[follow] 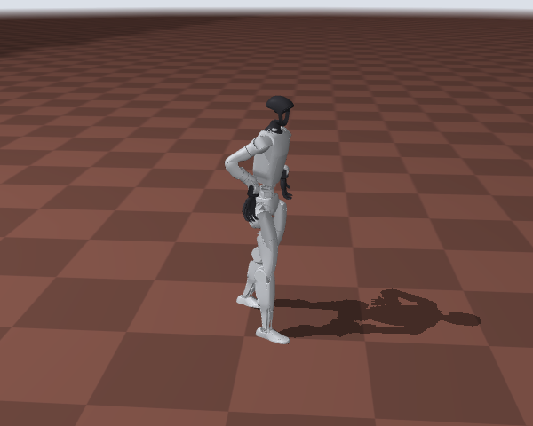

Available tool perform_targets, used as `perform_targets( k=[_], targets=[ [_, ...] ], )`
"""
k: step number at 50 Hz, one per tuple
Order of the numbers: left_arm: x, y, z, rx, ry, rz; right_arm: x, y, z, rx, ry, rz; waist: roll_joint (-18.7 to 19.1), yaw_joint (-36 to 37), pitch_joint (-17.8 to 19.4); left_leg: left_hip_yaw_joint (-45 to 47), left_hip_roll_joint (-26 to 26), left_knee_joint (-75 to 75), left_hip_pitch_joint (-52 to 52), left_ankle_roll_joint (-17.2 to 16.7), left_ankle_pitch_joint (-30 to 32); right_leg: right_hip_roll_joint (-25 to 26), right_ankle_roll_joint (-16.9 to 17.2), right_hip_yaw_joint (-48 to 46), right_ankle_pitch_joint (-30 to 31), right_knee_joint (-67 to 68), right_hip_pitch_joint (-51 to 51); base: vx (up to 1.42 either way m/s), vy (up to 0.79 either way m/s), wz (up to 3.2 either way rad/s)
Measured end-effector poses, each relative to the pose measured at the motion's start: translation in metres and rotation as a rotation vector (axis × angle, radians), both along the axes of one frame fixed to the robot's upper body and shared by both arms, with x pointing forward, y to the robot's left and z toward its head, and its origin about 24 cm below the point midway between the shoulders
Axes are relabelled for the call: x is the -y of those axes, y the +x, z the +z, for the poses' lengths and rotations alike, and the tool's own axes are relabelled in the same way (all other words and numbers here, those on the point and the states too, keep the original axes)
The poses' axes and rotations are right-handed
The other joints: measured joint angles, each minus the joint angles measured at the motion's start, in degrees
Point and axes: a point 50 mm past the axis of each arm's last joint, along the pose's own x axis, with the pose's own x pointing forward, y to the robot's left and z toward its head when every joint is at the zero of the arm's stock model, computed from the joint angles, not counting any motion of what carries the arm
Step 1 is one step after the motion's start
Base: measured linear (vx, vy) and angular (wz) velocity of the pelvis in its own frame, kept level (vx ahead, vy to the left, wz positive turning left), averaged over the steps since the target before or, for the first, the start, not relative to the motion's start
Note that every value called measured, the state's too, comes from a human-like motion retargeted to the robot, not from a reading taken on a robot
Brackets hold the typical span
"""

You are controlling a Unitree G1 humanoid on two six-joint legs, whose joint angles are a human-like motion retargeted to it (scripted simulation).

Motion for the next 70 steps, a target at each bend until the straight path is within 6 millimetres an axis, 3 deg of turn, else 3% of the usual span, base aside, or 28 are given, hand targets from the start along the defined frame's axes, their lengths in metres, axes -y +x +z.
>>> perform_targets(
  k=[2,6,10,11,12,15,18,20,25,27,30,34,37,39,46,52,56,61,65,67,70],
  targets=[
    [-0.004,0.000,0.000,0.016,0.020,0.008,-0.002,-0.001,0.000,0.007,0.004,0.009,-0.6,-0.5,1.2,-3.2,0.9,-0.3,2.5,-0.8,-0.6,0.7,3.0,1.4,-0.4,-5.8,0.9,0.54,-0.30,1.59],
    [-0.007,0.005,0.001,0.097,0.049,-0.034,-0.008,-0.001,0.000,0.032,0.012,0.025,0.5,-0.2,2.2,-7.7,5.9,-0.5,6.0,-2.1,-1.3,6.5,3.0,5.6,-1.1,-7.8,2.0,0.55,-0.36,1.22],
    [-0.004,0.005,0.000,0.149,0.049,-0.078,-0.006,-0.005,-0.002,0.030,-0.015,0.026,0.1,1.2,1.8,-12.3,5.2,-0.1,7.6,-0.4,1.3,5.8,3.0,7.6,1.1,-7.8,5.2,0.52,-0.17,1.00],
    [0.018,0.018,0.005,0.351,-0.090,-0.378,-0.026,0.034,0.015,0.365,0.123,0.429,-0.8,2.1,1.7,-13.4,3.9,0.4,7.3,0.8,3.0,4.1,3.0,7.0,0.5,-7.7,5.7,0.48,-0.13,0.86],
    [0.035,0.020,0.011,0.483,-0.219,-0.575,-0.046,0.049,0.031,0.577,0.246,0.704,-1.5,3.0,1.5,-14.1,2.8,1.2,7.0,1.6,4.7,2.7,3.0,6.2,-0.3,-7.6,6.4,0.47,-0.14,0.83],
    [0.041,0.012,0.008,0.501,-0.278,-0.647,-0.053,0.045,0.032,0.604,0.323,0.738,-2.8,4.7,1.4,-13.1,0.5,7.4,4.6,1.2,10.1,-0.5,3.0,3.4,-3.8,-6.6,9.1,0.47,-0.18,0.94],
    [0.044,0.009,0.005,0.509,-0.308,-0.685,-0.055,0.043,0.031,0.594,0.355,0.746,-5.4,5.1,1.2,-6.1,-2.5,23.6,-5.7,1.3,14.8,-4.7,2.2,-0.8,-5.6,-5.5,10.5,0.39,-0.19,1.43],
    [0.044,0.009,0.004,0.510,-0.322,-0.706,-0.057,0.043,0.030,0.582,0.368,0.767,-6.2,5.1,0.4,1.6,-1.3,35.2,-14.8,2.5,16.0,-6.0,0.9,-4.5,-6.3,-4.8,10.5,0.33,-0.19,1.69],
    [0.045,0.009,0.005,0.512,-0.342,-0.726,-0.061,0.043,0.029,0.568,0.400,0.810,-7.3,7.2,0.2,21.8,5.8,44.0,-26.8,10.1,9.0,-8.0,-0.7,-12.5,-7.6,-2.3,11.1,0.31,-0.15,1.45],
    [0.045,0.010,0.005,0.508,-0.344,-0.724,-0.062,0.044,0.029,0.567,0.408,0.820,-7.0,9.2,0.2,26.6,6.2,38.5,-28.2,10.3,6.7,-7.6,-1.3,-14.5,-7.9,-1.2,11.1,0.32,-0.09,0.98],
    [0.044,0.012,0.004,0.493,-0.341,-0.716,-0.064,0.047,0.028,0.565,0.408,0.841,-5.8,12.6,0.5,32.5,5.1,22.5,-27.4,7.6,7.3,-5.9,-2.2,-17.2,-8.6,-0.1,11.8,0.34,-0.04,0.75],
    [0.041,0.016,0.005,0.499,-0.328,-0.698,-0.064,0.049,0.027,0.573,0.387,0.854,-2.3,15.1,0.3,43.4,5.5,0.7,-24.3,1.5,12.1,-0.5,-2.2,-22.6,-10.2,-0.6,16.1,0.37,0.01,0.88],
    [0.041,0.018,0.006,0.518,-0.329,-0.705,-0.064,0.051,0.026,0.577,0.374,0.857,-0.5,15.1,-0.5,52.9,5.2,-8.4,-22.7,-2.2,14.4,3.3,-1.9,-27.1,-11.1,-1.8,20.0,0.40,0.03,1.17],
    [0.043,0.019,0.006,0.531,-0.338,-0.719,-0.063,0.051,0.025,0.580,0.369,0.856,-0.4,14.5,-1.2,55.3,4.6,-10.8,-21.6,-2.9,13.9,4.8,-2.2,-29.3,-11.0,-1.9,22.1,0.43,0.04,1.24],
    [0.050,0.019,0.008,0.585,-0.367,-0.742,-0.056,0.051,0.023,0.610,0.340,0.787,0.5,11.5,-2.4,45.1,6.6,-10.8,-15.0,-1.1,8.6,6.3,-7.2,-35.1,-3.9,11.0,25.5,0.50,0.09,1.27],
    [0.049,0.018,0.006,0.551,-0.342,-0.740,-0.046,0.050,0.022,0.598,0.288,0.725,1.3,8.0,-2.4,34.1,8.2,-8.4,-12.3,-0.6,5.9,6.1,-1.9,-24.5,-2.4,34.1,14.5,0.45,0.10,1.52],
    [0.047,0.018,0.005,0.529,-0.336,-0.752,-0.042,0.052,0.023,0.595,0.270,0.732,1.9,5.6,-1.4,26.6,8.0,-5.4,-11.1,-0.1,4.2,5.7,-2.8,-17.8,-7.7,40.3,6.5,0.41,0.06,1.72],
    [0.046,0.018,0.005,0.534,-0.330,-0.742,-0.042,0.052,0.025,0.604,0.264,0.747,2.2,4.1,0.4,18.2,6.9,-2.9,-8.7,0.8,2.7,3.8,-6.5,-15.1,-12.7,34.6,0.8,0.40,0.02,1.60],
    [0.048,0.016,0.005,0.534,-0.335,-0.723,-0.043,0.049,0.024,0.594,0.290,0.764,1.5,3.8,2.2,12.7,5.1,-2.3,-6.3,1.1,2.1,3.2,-8.6,-13.0,-9.8,22.6,-3.1,0.39,-0.05,1.40],
    [0.049,0.015,0.005,0.525,-0.337,-0.714,-0.044,0.047,0.023,0.578,0.305,0.774,0.5,3.4,3.1,10.1,3.6,-2.1,-4.9,1.0,1.7,2.8,-7.3,-11.5,-5.5,12.8,-3.7,0.43,-0.10,1.41],
    [0.048,0.016,0.004,0.518,-0.323,-0.697,-0.046,0.046,0.023,0.563,0.317,0.791,-1.0,2.1,4.9,6.1,1.8,-2.2,-1.9,0.6,1.0,2.5,-2.5,-10.6,0.4,-2.9,-2.3,0.49,-0.14,1.35]
  ],
)
